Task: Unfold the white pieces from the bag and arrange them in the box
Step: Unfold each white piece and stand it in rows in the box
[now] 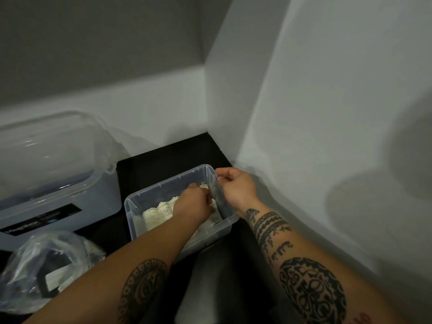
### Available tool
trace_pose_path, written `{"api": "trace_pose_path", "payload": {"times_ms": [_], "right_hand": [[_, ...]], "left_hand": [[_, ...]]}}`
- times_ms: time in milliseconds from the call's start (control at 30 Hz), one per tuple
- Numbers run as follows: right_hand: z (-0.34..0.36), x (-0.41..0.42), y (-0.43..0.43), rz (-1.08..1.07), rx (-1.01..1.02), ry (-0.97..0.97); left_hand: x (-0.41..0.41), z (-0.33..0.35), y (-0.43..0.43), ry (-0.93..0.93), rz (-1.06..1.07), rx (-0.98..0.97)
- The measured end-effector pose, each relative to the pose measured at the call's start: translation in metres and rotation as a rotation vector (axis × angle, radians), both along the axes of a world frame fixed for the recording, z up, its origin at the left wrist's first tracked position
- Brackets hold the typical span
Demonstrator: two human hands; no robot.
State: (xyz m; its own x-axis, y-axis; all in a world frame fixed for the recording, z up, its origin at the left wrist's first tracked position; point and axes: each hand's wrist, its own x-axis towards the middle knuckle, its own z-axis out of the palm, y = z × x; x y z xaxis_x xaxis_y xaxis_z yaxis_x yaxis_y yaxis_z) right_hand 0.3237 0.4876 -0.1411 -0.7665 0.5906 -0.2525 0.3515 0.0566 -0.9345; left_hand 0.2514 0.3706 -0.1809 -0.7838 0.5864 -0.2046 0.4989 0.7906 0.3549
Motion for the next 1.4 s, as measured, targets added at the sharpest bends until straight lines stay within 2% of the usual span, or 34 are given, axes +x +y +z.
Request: {"api": "trace_pose_path", "payload": {"times_ms": [267, 533, 700, 833, 1000, 1133, 1267, 1400], "right_hand": [[0.001, 0.001, -0.002, -0.027, -0.024, 0.008], [0.001, 0.0, -0.001, -0.023, -0.004, 0.019], [0.012, -0.011, -0.007, -0.029, 0.164, -0.006], [0.029, -0.026, -0.036, 0.008, 0.302, 0.069], [0.056, -0.051, -0.104, 0.114, 0.316, 0.239], [0.064, -0.067, -0.186, 0.257, 0.276, 0.297], [0.049, -0.073, -0.266, 0.397, 0.238, 0.243], [0.018, -0.072, -0.323, 0.478, 0.177, 0.092]], "left_hand": [[-0.003, -0.004, -0.002, -0.022, 0.016, -0.002], [0.0, 0.004, -0.007, -0.002, 0.061, 0.091], [-0.004, 0.03, -0.02, 0.037, 0.057, 0.234], [-0.014, 0.068, -0.046, 0.148, 0.111, 0.436], [-0.039, 0.112, -0.125, 0.209, 0.305, 0.665], [-0.057, 0.123, -0.22, 0.244, 0.443, 0.696], [-0.062, 0.103, -0.307, 0.179, 0.531, 0.66], [-0.056, 0.07, -0.36, -0.002, 0.513, 0.545]]}}
